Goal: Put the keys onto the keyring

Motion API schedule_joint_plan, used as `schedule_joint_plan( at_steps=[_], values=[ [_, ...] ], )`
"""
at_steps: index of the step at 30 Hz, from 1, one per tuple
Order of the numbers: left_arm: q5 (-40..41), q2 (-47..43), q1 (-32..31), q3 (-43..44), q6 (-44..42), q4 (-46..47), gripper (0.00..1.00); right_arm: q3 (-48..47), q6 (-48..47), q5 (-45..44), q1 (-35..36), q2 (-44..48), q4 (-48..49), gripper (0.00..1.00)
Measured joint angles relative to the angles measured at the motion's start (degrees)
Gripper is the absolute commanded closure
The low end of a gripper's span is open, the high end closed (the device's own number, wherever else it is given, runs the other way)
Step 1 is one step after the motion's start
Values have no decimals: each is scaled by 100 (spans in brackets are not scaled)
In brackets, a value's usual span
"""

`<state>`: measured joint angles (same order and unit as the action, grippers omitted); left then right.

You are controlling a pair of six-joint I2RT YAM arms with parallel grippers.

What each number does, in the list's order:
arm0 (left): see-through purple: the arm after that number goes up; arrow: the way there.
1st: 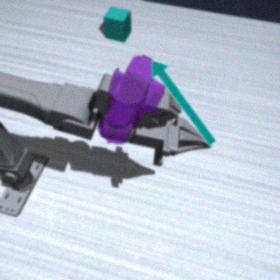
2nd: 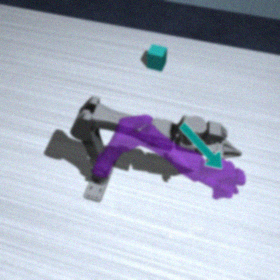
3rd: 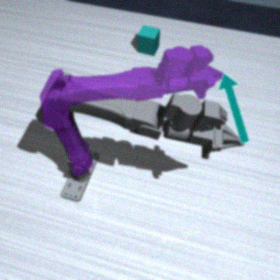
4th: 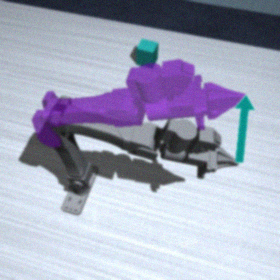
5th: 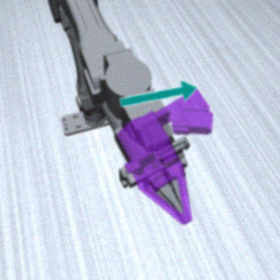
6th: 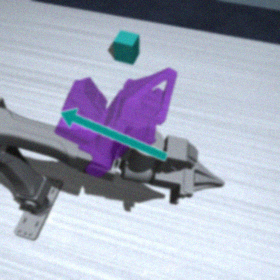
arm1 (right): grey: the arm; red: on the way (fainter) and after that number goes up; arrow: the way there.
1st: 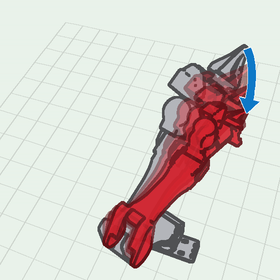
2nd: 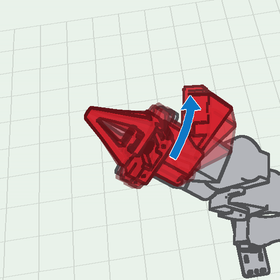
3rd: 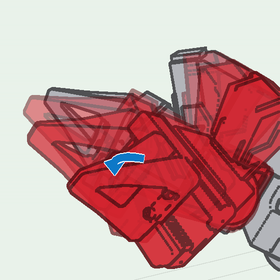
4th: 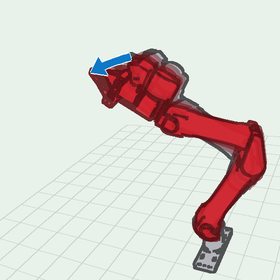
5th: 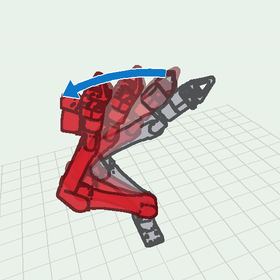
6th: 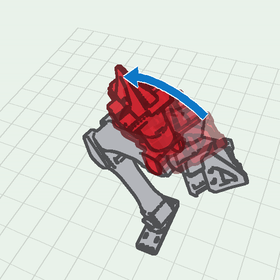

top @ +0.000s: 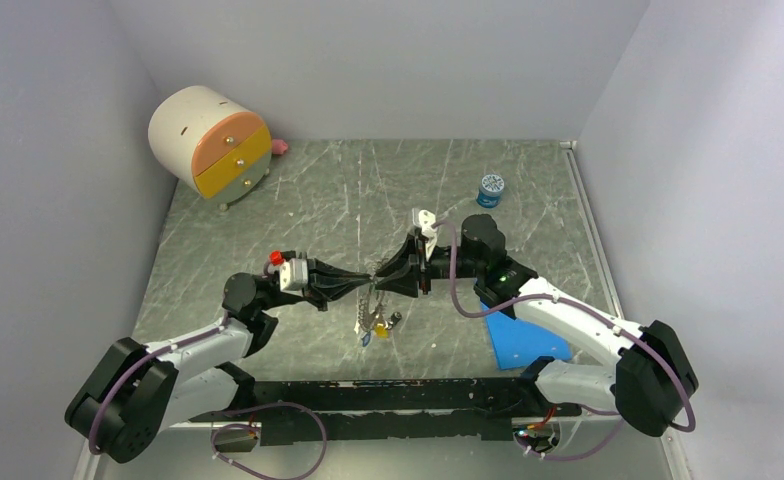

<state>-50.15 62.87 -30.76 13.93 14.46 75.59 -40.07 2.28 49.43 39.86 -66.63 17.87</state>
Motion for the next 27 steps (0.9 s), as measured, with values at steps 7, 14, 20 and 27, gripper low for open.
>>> schedule_joint_plan(
  at_steps=[7,14,20,27],
  values=[
    [2,0,0,0,4,0,97,0,197,37,24,0,297,82],
    [24,0,26,0,13,11,97,0,317,61,114,-2,431,100],
    [87,-127,24,0,-33,-201,47,-61,44,-59,116,-2,26,100],
    [402,-1375,22,446,-1128,-2929,42,-758,-669,-271,122,-262,-1633,100]
  ],
)
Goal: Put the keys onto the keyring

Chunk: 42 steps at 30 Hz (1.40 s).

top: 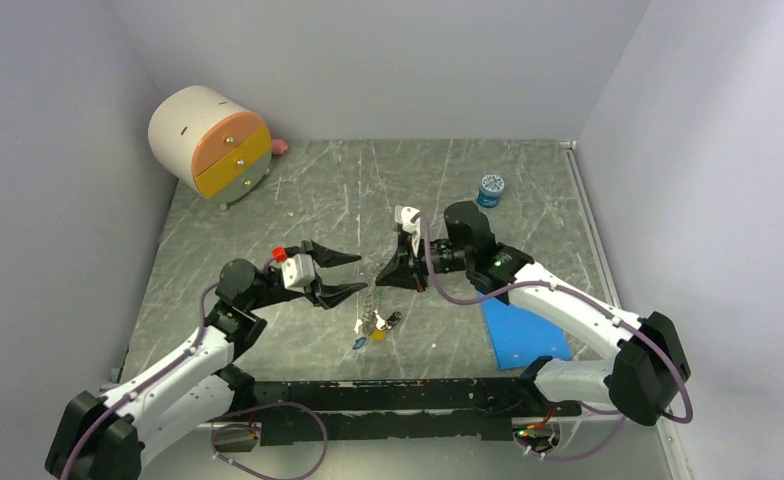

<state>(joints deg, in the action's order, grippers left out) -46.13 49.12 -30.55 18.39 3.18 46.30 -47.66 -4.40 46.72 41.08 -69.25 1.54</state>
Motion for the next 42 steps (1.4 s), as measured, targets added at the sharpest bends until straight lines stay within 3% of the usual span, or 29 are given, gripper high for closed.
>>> schedule_joint_plan(
  at_steps=[6,15,24,33,40,42],
  values=[
    [345,-229,-7,839,-1276,-2514,46,-839,-579,-232,42,-481,-1475,100],
    [393,634,-442,1432,-2457,-4417,48,-1869,-1294,-855,262,-1060,-3195,100],
    [393,796,-625,1484,-2614,-4328,54,-1961,-1473,-922,424,-1191,-3545,100],
    [262,1117,-636,1484,-2581,-4015,69,-1961,-1478,-916,439,-1193,-3534,100],
    [122,1152,-656,1484,-2583,-3969,69,-1974,-1478,-916,446,-1193,-3534,100],
    [83,1156,-671,1484,-2570,-3915,75,-1978,-1478,-916,450,-1193,-3532,100]
  ],
)
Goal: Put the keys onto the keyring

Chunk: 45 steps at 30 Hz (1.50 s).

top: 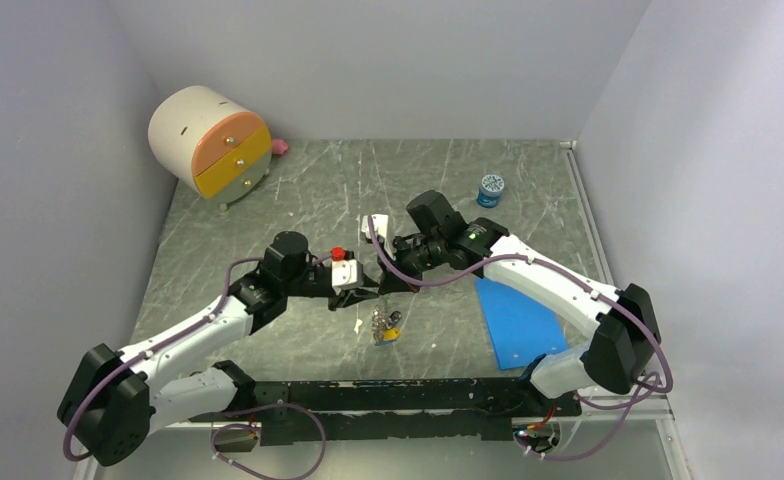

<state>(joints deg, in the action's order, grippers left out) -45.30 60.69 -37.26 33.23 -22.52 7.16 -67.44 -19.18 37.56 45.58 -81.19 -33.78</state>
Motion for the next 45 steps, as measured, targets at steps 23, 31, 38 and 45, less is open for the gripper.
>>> schedule_joint_plan(
  at_steps=[23,31,38,45],
  values=[
    [-13,-197,164,-588,1311,1543,97,1298,1036,684,-837,1099,2107,50],
    [-343,-179,857,-1320,2782,3954,98,1961,1899,1775,-1342,1517,3801,53],
    [-769,-9,907,-1427,3506,5545,97,2063,2614,2555,-1342,1390,5064,62],
    [-1003,105,905,-1427,3836,6223,97,2057,2835,2734,-1084,1132,5482,68]
  ],
)
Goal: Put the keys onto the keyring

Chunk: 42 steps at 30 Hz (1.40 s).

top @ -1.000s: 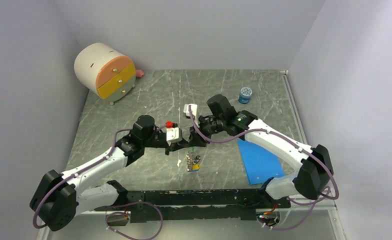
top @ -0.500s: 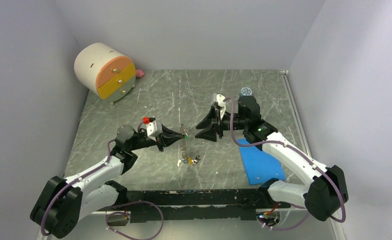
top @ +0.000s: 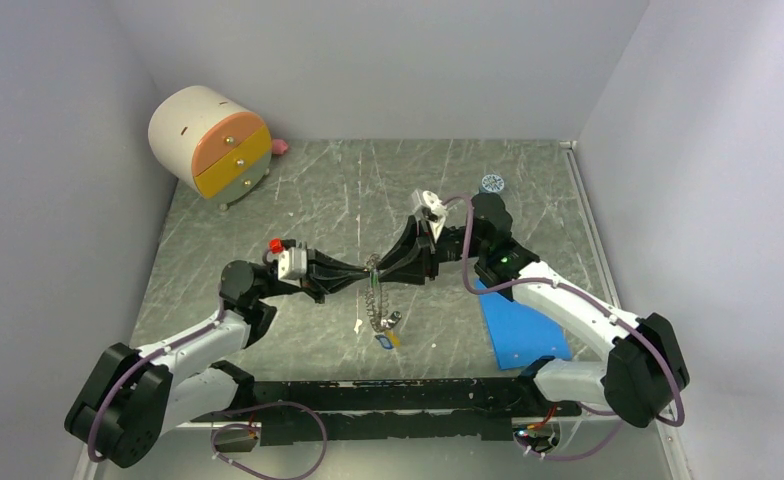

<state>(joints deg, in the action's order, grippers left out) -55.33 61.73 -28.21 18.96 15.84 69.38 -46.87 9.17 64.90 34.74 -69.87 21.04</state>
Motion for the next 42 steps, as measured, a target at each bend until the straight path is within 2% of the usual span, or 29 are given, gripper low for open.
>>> schedule_joint_plan(
  at_steps=[2,6,30,31,32,36,40,42],
  values=[
    [-35,0,0,0,26,66,97,0,-4,-4,70,-59,-2,73],
    [-46,0,0,0,52,136,97,-9,-63,-35,116,-70,-20,100],
    [-31,131,28,-103,629,807,97,-52,-931,-452,256,-74,-737,100],
    [-31,170,33,-101,645,839,98,-70,-1023,-538,304,-79,-850,99],
    [-31,223,33,-101,658,883,97,-90,-1104,-634,350,-83,-942,88],
    [-31,365,46,-101,721,1012,98,-184,-1473,-1121,586,-107,-1434,63],
    [-37,376,46,-101,737,1058,97,-153,-1604,-1480,673,-13,-1582,60],
    [-39,374,44,-101,726,1034,98,-46,-1604,-1641,671,188,-1565,64]
  ],
)
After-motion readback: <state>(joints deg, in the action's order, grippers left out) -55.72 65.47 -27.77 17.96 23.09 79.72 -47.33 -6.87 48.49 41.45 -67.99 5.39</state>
